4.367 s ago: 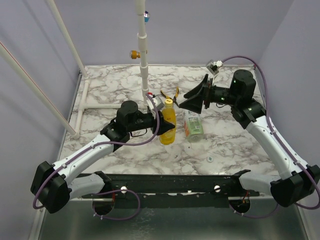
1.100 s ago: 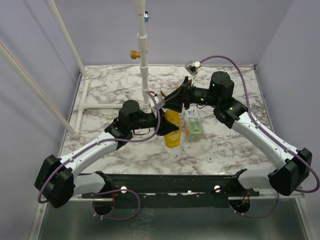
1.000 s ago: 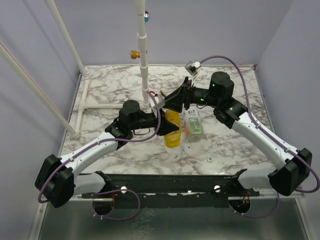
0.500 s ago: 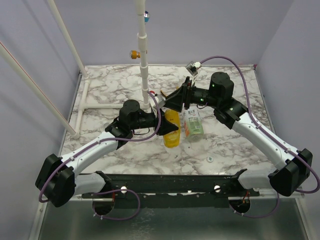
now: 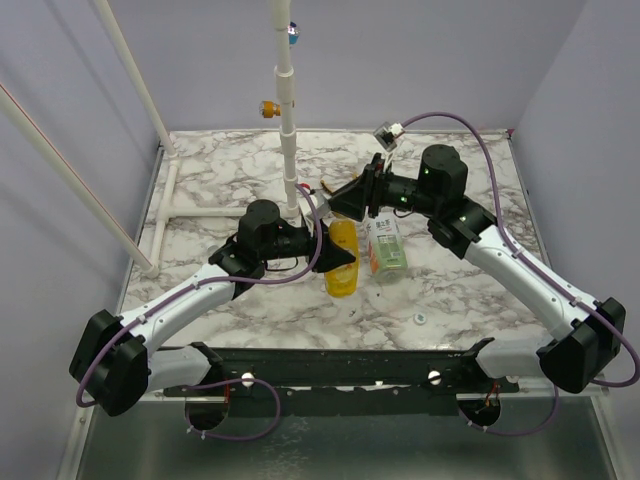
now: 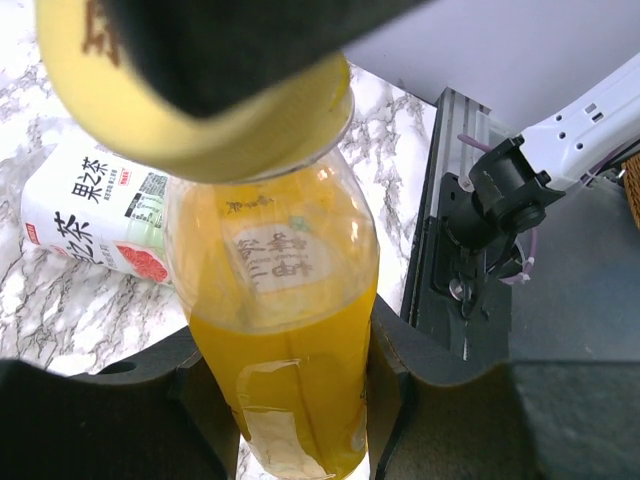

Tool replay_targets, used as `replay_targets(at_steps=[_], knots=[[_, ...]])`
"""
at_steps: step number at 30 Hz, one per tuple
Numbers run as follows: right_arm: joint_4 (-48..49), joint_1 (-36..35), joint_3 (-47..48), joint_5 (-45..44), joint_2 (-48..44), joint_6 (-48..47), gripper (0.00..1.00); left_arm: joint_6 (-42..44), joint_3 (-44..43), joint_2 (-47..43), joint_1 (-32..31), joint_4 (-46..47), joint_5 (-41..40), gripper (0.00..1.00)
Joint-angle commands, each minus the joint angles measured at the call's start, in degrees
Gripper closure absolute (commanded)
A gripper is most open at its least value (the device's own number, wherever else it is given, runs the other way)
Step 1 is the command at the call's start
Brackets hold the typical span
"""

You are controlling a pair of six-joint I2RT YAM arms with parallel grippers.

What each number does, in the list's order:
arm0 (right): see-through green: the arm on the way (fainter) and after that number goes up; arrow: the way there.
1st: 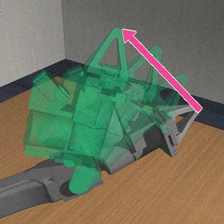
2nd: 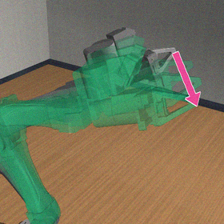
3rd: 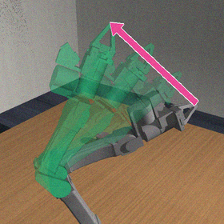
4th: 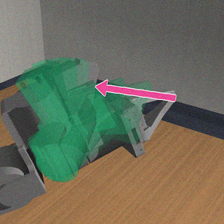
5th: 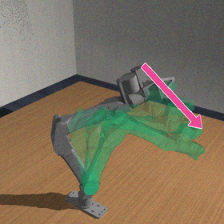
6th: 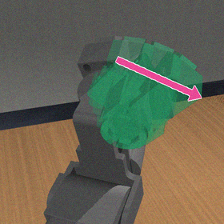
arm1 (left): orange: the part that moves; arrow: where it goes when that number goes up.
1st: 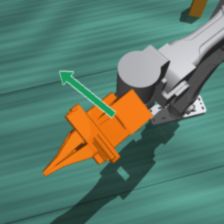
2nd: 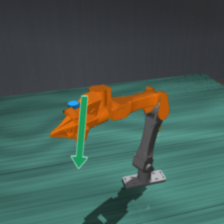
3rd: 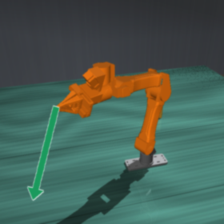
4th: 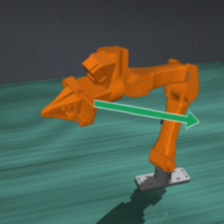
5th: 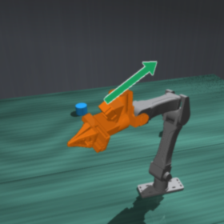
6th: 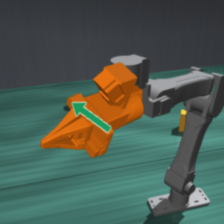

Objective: Screw on the bottle caps
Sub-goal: Screw the bottle cap onto the plastic bottle.

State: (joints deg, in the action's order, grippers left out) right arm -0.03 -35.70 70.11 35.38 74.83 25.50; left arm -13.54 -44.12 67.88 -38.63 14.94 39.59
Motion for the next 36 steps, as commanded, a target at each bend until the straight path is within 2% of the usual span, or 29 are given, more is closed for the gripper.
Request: replay_targets(at_steps=[1, 4, 7, 15, 25, 36], knots=[[-1.78, -0.56, -1.71, -2.97, -1.92, -0.02, 0.52, 1.04, -0.62, -1.31, 0.12, -0.61, 1.03, 1.0], [-2.55, -0.59, -2.55, -3.76, -2.48, -0.35, 0.57, 1.04, -0.62, -1.52, 0.13, -0.61, 0.68, 1.0], [-2.74, -0.54, -3.96, -4.33, -3.59, -0.52, 0.59, 1.31, -0.64, -1.73, 0.19, -0.84, 0.32, 1.0], [-3.36, -0.52, -5.67, -6.41, -5.09, -0.19, 0.6, 2.31, -0.53, -2.6, 0.48, -1.03, -0.9, 1.0], [-5.32, -0.46, -3.38, -8.38, -3.63, 2.47, 0.62, 5.86, -0.95, -5.64, 0.44, -2.25, -6.01, 1.0], [-6.42, -0.46, -1.23, -9.35, -3.4, 5.57, 0.61, 7.03, -1.5, -5.66, 0.4, -2.27, -8.15, 1.0]])
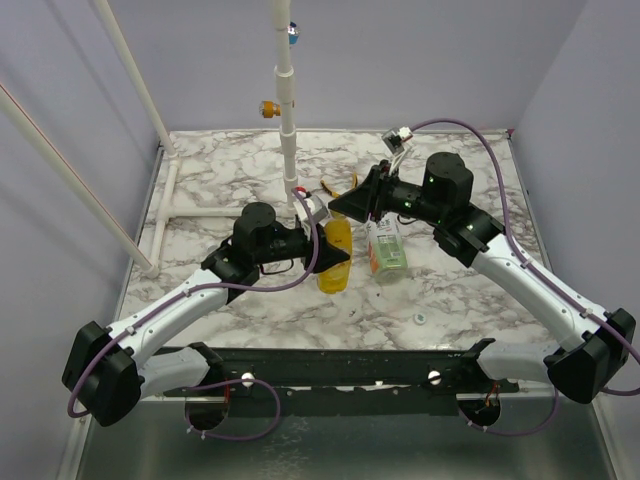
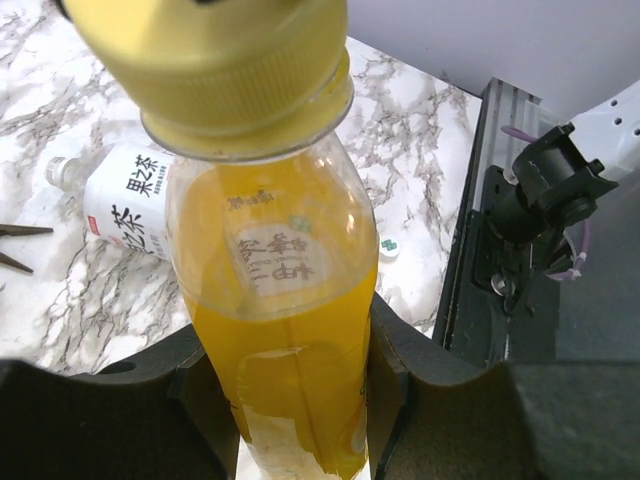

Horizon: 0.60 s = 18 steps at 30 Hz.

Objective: Screw on the bottle caps
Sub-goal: Screw the bottle cap onto the plastic bottle.

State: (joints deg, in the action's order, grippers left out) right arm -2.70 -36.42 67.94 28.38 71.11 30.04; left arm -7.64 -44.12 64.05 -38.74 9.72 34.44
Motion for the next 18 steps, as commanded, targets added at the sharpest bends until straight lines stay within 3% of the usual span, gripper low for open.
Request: replay_targets(at_steps=[1, 18], knots=[[-3.65, 0.24, 0.92, -2.3, 0.21, 1.2, 0.61, 1.12, -1.5, -1.78, 0.59, 3.03, -3.0, 1.0], [-4.98, 0.21, 0.87, -5.28, 0.09, 3.09, 0.62, 1.74, -1.09, -2.4, 0.56, 4.43, -4.25, 1.0]])
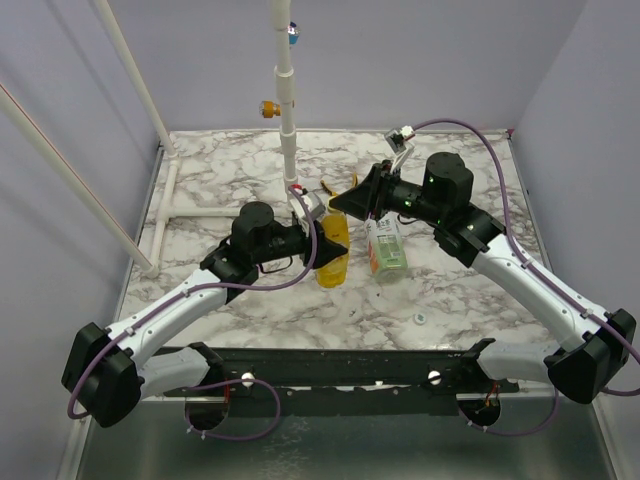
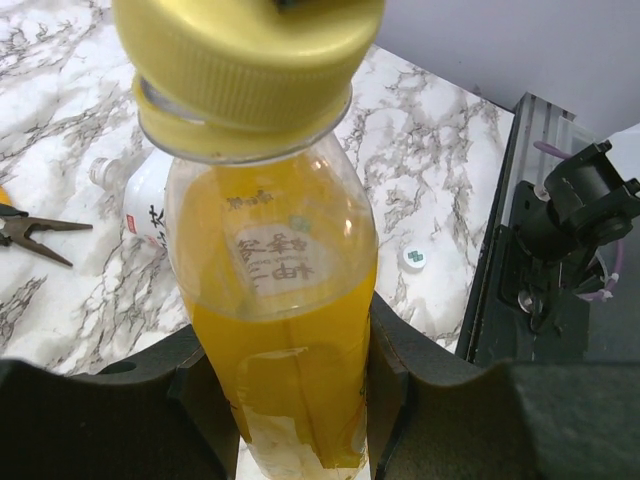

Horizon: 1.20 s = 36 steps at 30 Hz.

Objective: Screw on the bottle caps
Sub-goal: Screw the bottle cap onto the plastic bottle.

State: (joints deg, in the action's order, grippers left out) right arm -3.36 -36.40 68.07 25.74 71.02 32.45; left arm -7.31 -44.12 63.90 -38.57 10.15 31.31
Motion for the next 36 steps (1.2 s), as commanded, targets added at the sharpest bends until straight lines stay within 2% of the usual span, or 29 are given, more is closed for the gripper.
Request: replay_targets(at_steps=[1, 15, 25, 36], knots=[[-4.94, 0.19, 1.28, -2.79, 0.6, 0.83, 0.62, 1.63, -1.02, -2.31, 0.41, 3.98, -1.03, 1.0], [-14.45, 0.19, 9.43, -5.82, 4.69, 3.36, 0.67, 4.09, -0.61, -3.34, 0.33, 3.14, -0.98, 1.0], [-13.52, 0.11, 8.15, -6.01, 3.2, 2.36, 0.67, 3.62, -1.21, -1.97, 0.3, 2.94, -1.64, 1.0], [-14.82, 0.1, 10.88, -8.24, 1.61, 0.17, 0.66, 2.39, -0.64, -0.44, 0.31, 2.64, 0.13, 1.0]])
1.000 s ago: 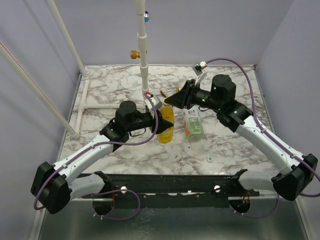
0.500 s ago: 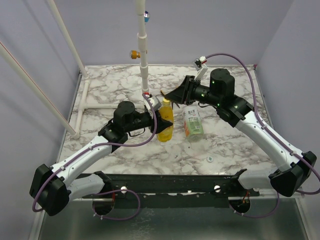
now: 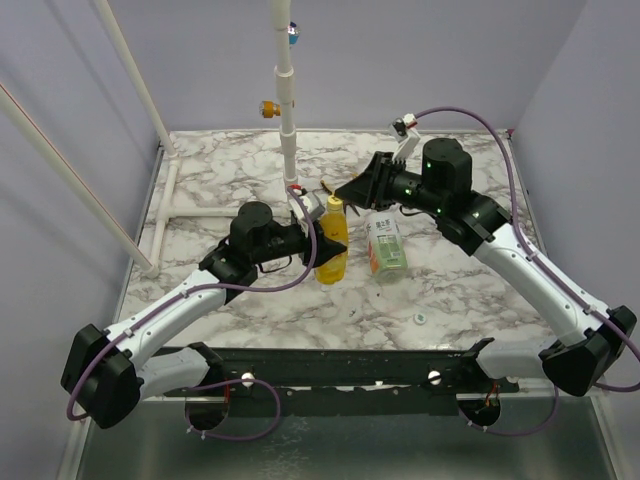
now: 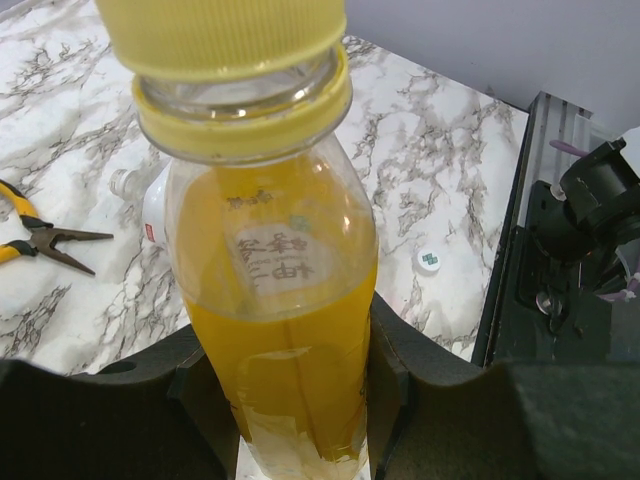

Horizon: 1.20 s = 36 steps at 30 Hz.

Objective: Screw on the bottle caps
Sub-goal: Screw the bottle cap onto the plastic bottle.

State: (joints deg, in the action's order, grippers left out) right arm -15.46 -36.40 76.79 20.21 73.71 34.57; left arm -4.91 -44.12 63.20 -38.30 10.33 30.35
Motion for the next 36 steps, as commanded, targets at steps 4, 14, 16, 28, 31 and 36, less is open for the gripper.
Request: replay_targets(at_steps=[4, 14, 16, 28, 31, 36], knots=[[-2.91, 0.11, 3.71, -3.71, -1.28, -2.15, 0.65, -0.11, -0.62, 0.34, 0.0, 2.33, 2.05, 1.0], [-4.47, 0.11, 6.41, -1.56, -2.2, -6.51, 0.52, -0.71, -0.66, 0.39, -0.01, 1.61, 5.7, 1.0], [-4.73, 0.11, 5.28, 1.5, -2.41, -9.09, 0.48, -1.33, -1.03, 0.47, 0.07, 1.23, 7.84, 1.0], [-6.73, 0.16, 2.13, 12.74, -4.48, -17.71, 0.46, -3.71, -1.78, 1.31, 0.03, 1.08, 14.42, 1.0], [-6.83, 0.1, 1.95, 14.03, -3.96, -17.88, 0.45, -3.88, -2.04, 1.49, 0.02, 1.01, 14.73, 1.0], [-6.94, 0.02, 1.69, 14.52, -3.14, -18.13, 0.4, -3.82, -2.19, 1.23, 0.12, 1.09, 14.69, 1.0]])
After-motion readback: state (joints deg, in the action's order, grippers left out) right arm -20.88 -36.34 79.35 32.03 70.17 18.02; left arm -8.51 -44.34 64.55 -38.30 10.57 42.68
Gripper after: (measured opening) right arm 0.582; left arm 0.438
